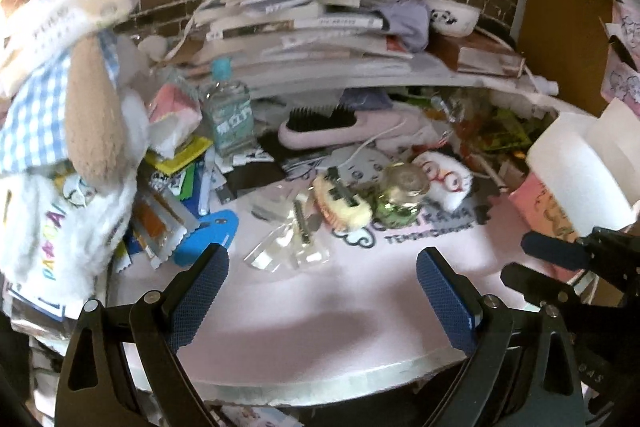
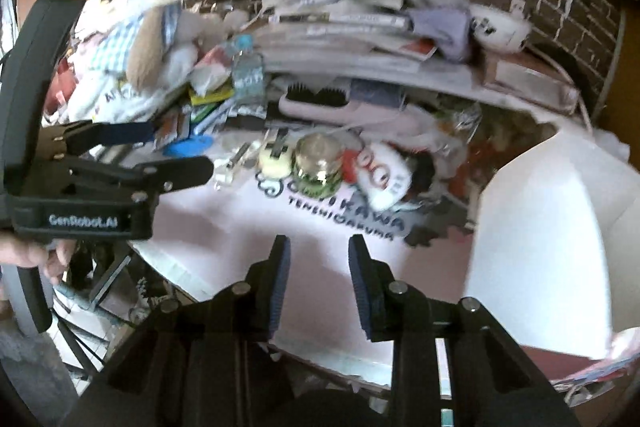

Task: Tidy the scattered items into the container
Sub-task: 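Move the left gripper to the clear bag with metal hair clip and grasp it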

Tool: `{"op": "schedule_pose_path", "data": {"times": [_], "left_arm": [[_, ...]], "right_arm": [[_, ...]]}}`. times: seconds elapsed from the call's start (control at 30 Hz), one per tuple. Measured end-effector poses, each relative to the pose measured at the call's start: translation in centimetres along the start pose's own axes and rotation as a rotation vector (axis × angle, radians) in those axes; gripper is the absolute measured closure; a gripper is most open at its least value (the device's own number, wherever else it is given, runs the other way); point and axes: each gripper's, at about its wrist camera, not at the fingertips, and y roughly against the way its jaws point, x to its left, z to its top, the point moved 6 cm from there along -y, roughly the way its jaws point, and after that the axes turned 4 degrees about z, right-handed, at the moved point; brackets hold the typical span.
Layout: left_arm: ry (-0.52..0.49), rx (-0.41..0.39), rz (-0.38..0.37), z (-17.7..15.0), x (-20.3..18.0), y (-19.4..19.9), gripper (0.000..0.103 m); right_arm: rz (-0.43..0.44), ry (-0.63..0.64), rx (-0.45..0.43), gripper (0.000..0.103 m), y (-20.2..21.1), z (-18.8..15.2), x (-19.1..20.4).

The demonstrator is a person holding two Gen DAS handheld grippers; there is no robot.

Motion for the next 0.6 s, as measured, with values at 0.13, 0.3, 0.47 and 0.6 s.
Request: {"op": "schedule_pose_path", "data": {"times": [0.13, 0.3, 0.47, 0.6], "left_arm": [[-0.001, 0.033, 0.006, -0.5, 0.7, -1.9, 0.032], [-0.008, 0.062, -0.007, -0.7, 0.6, -3.9, 0.046], [-0.006, 0.057, 0.0, -0.1, 0.4, -5.2, 0.045], [-0.016, 0.069, 0.031, 0.3, 0.9, -6.3, 0.045]], "right_arm": [[-0.077, -0.007, 0.038, 0.076, -1.8, -0.9, -1.0], [-0.142, 0.005, 0.067, 0.076, -3.2, -1.8, -2.0], [-0.121, 0.008, 0.08, 0.076, -3.6, -2.0, -2.1], [-0.113, 0.007, 0.088, 0.076, -3.8, -2.1, -2.1]]}}
